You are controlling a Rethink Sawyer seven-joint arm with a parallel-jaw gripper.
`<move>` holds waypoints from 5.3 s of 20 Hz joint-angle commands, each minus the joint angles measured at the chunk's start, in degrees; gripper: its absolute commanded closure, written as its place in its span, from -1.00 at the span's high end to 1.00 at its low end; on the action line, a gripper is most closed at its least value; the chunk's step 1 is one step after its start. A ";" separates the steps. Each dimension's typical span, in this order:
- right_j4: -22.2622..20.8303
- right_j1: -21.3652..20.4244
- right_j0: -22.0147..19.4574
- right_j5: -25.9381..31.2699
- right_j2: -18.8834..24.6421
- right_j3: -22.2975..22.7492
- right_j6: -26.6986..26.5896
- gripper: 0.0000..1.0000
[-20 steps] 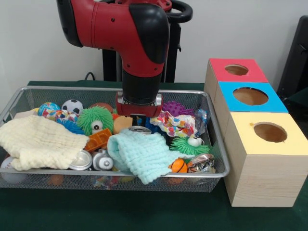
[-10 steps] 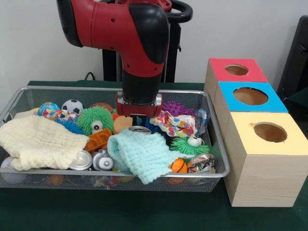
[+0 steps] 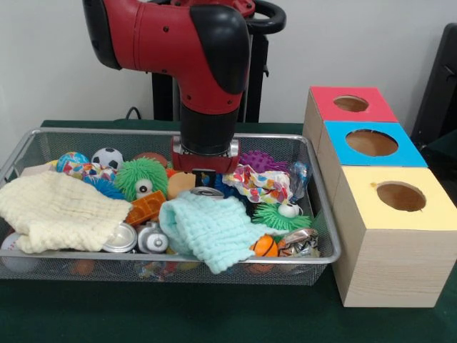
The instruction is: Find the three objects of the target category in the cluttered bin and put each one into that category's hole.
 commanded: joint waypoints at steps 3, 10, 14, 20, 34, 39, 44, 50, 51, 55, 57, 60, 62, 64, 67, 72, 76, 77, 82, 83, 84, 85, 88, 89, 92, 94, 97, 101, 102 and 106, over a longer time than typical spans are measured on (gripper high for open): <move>-0.51 -1.20 -1.93 -2.64 4.21 -0.19 3.85 -1.00; -0.33 -2.79 -2.15 -2.45 4.68 1.14 3.62 -1.00; -0.27 -4.07 -1.84 -2.25 4.44 2.41 4.00 -1.00; 0.18 -5.42 -1.81 -2.80 4.69 4.08 4.82 -1.00; -1.03 -6.65 -2.92 -7.35 4.89 8.54 5.54 -1.00; -1.34 -6.71 -2.92 -8.55 4.71 9.30 5.65 -1.00; -1.49 -6.83 -2.67 -9.42 4.36 9.77 5.74 -1.00; -1.44 -7.05 -2.33 -9.58 3.99 9.88 5.70 -1.00; -1.42 -7.13 -2.21 -9.60 3.86 10.06 5.82 -1.00; -1.41 -7.69 -2.23 -9.94 3.65 10.87 6.11 -1.00; -1.50 -8.13 -2.52 -10.26 3.65 11.84 6.18 -1.00; -1.64 -8.57 -2.97 -10.71 3.77 12.89 6.13 -1.00; -1.75 -8.72 -3.38 -10.83 3.92 13.26 5.87 -1.00; -1.88 -8.97 -3.50 -10.94 3.79 13.76 5.79 -1.00; -2.16 -9.37 -3.73 -11.59 3.73 14.97 5.76 -1.00; -2.25 -9.56 -3.75 -11.74 3.52 15.58 5.62 -1.00; -2.40 -8.97 -2.75 -10.94 2.50 14.78 5.58 -1.00; -2.39 -8.88 -2.67 -10.84 2.46 14.61 5.54 -1.00; -1.96 -8.25 -2.16 -10.44 2.47 13.52 5.66 -1.00; -1.92 -8.31 -1.91 -10.49 2.30 13.51 5.86 -1.00; -1.90 -8.25 -2.06 -10.57 2.48 13.48 5.76 -1.00; -2.00 -8.26 -2.23 -11.11 2.69 13.59 5.73 -1.00; -1.99 -8.18 -3.22 -11.47 3.64 13.63 5.07 1.00; -2.03 -8.15 -2.97 -11.32 3.38 13.47 5.14 1.00; -2.13 -8.04 -2.33 -10.81 2.72 12.99 5.23 1.00; -2.21 -7.94 -2.32 -10.78 2.63 13.03 5.19 1.00; -2.27 -7.89 -2.24 -10.92 2.47 13.20 5.33 1.00; -2.24 -7.89 -2.32 -10.85 2.48 13.23 5.30 1.00; -2.17 -7.80 -2.28 -10.22 2.48 13.00 5.09 1.00; -1.86 -7.72 -2.11 -9.67 2.37 12.81 5.26 1.00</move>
